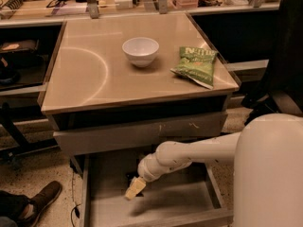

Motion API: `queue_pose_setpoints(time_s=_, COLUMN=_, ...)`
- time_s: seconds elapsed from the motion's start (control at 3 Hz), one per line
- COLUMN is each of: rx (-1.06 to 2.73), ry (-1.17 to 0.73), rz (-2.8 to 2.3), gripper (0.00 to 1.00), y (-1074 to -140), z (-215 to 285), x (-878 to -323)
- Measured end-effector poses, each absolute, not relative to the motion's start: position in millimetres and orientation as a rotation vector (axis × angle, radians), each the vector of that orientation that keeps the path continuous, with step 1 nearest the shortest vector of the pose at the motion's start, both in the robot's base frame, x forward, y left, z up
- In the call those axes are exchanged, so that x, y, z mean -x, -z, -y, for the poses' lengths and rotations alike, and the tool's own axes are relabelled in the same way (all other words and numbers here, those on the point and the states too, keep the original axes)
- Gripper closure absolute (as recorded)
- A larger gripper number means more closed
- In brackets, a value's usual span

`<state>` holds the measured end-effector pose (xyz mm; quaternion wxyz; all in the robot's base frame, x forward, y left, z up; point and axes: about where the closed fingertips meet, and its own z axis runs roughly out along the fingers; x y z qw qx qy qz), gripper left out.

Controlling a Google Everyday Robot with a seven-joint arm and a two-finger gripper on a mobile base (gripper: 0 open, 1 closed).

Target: Place rxbar blueberry into middle drawer

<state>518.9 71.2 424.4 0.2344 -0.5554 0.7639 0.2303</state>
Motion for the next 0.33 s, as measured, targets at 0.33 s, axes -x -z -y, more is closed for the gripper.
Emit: queue_pose_setpoints(time_s=0.33, rx=1.524, ry=-0.632, rz=-2.097, gripper=0.0, y=-424.4, z=-71.3, x=-518.9)
